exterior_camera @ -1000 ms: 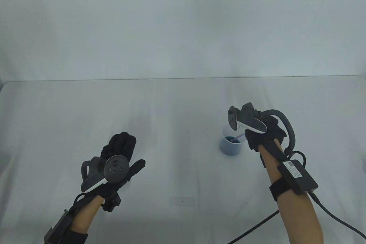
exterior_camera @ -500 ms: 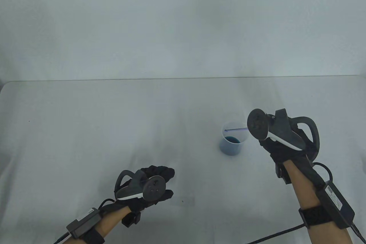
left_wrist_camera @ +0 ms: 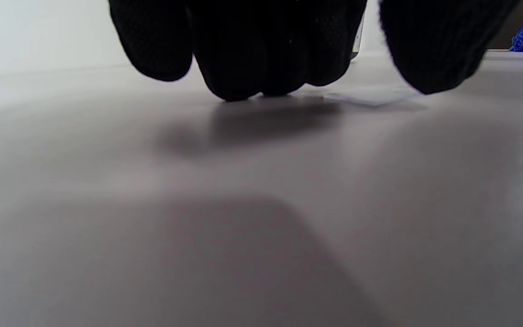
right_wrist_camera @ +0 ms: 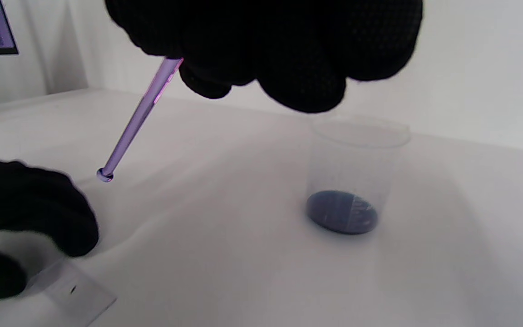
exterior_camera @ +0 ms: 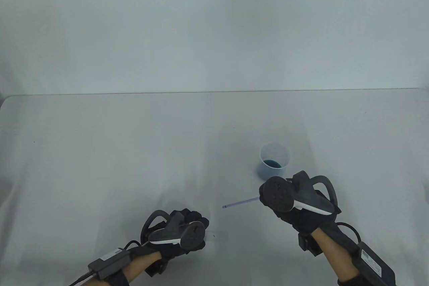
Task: Dip glass rod into dye solution and streak across glass slide
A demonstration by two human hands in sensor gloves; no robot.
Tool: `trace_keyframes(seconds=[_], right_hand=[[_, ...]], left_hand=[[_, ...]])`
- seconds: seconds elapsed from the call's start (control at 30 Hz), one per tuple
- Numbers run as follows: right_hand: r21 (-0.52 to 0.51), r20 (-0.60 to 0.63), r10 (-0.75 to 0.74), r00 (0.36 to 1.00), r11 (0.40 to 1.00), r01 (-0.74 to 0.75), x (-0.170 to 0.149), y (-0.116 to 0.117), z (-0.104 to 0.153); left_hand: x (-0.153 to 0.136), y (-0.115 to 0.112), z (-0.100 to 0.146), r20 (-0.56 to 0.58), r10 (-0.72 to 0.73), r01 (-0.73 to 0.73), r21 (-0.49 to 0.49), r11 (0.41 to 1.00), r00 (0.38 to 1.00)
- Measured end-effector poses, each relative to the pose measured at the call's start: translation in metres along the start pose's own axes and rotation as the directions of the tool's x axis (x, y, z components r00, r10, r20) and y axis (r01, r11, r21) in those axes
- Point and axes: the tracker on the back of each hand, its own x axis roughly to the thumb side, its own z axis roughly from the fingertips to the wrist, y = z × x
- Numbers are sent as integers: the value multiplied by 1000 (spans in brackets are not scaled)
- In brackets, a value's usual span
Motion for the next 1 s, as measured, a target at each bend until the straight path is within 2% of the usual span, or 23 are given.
trace_keyframes(seconds=[0.5,1.0], right_hand=[[116,96,52,994,991,-63,45,48,-31],[127,101,60,993,989,-73,56,58,-37]], left_hand=[[6,-2,-2,-20,-37,37,19,999,999],[7,-1,-1,-17,-48,49,18,999,999]])
